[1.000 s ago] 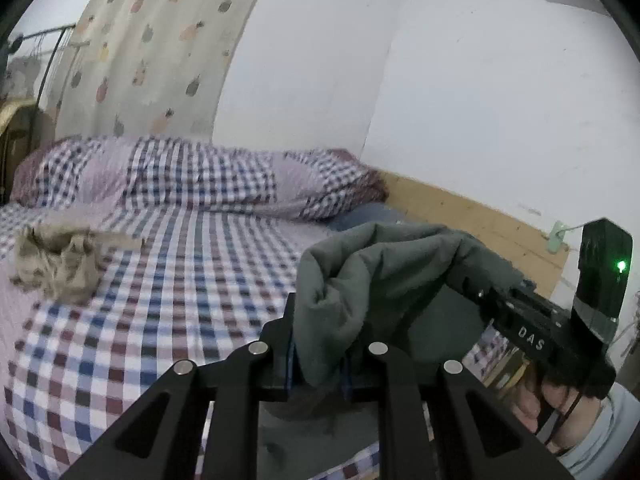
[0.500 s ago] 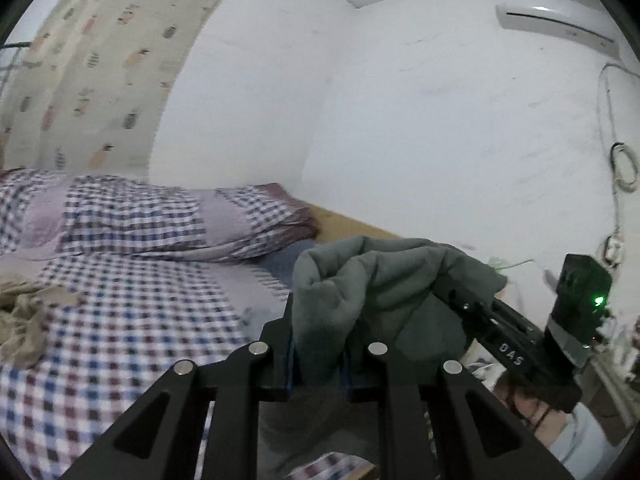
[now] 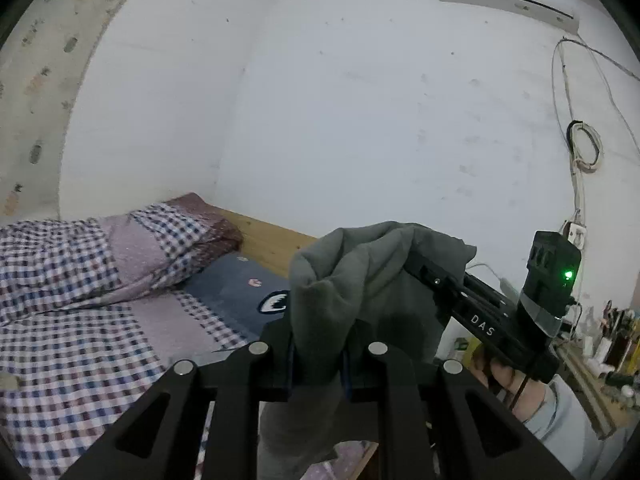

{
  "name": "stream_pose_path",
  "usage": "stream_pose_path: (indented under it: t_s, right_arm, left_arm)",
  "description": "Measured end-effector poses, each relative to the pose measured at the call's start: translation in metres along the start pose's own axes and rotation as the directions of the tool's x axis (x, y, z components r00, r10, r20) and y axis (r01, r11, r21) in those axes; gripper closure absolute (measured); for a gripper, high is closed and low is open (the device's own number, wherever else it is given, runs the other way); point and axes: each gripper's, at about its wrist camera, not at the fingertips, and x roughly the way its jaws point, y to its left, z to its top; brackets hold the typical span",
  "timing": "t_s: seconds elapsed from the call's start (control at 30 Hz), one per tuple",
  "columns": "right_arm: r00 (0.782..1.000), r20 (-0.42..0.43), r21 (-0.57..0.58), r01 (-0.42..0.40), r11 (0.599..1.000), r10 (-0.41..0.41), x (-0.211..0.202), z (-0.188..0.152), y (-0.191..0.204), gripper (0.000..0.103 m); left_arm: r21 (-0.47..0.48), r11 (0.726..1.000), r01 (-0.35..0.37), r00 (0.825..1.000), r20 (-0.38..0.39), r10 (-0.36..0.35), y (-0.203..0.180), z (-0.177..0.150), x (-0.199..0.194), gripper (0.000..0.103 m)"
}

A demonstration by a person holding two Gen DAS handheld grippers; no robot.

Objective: Fold clothes
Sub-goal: 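Lift the sweatshirt with both grippers and carry it toward the cartoon pillow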

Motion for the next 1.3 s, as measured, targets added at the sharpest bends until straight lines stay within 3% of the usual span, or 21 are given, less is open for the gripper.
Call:
stream_pose_path:
  t_s: [0.2,0.37,0.6,0.97,1.13,1.3]
  right_arm:
    - [0.999,-0.026,0.0,0.046,0.999,-0.046,0.031,0.006,-0.041,0.085]
    - [0.995,-0.083,0.019,0.057,0.998,-0.055,0.073,-0.025,-0.065,0.085]
    - [0.984,-0.168,0.046,0.071,0.996,-0.063,0.136,-0.073,-0.097,0.085]
    - [0.96,-0.275,0.044,0.057,0.997,-0.043,0.264,-0.121,-0.114,0.085]
    - [0.936,-0.35,0.039,0.064,0.997,-0.047,0.327,-0.149,-0.126,0.085]
    - [0.895,-0.442,0.023,0.071,0.997,-0.054,0.385,-0.19,-0.136,0.084]
  left_arm:
    - [-0.068,0.997,0.048,0.997,-0.053,-0.052,0.019,0.0,0.055,0.087]
    - [-0.107,0.993,0.045,0.993,-0.108,-0.057,0.042,-0.025,0.095,0.087]
    - [-0.154,0.988,0.001,0.98,-0.194,-0.032,0.097,-0.045,0.166,0.087]
    - [-0.189,0.979,-0.077,0.968,-0.251,0.028,0.187,-0.061,0.258,0.087]
    - [-0.201,0.972,-0.125,0.949,-0.31,0.058,0.23,-0.08,0.308,0.087]
    - [-0.198,0.959,-0.204,0.91,-0.398,0.111,0.268,-0.116,0.359,0.086]
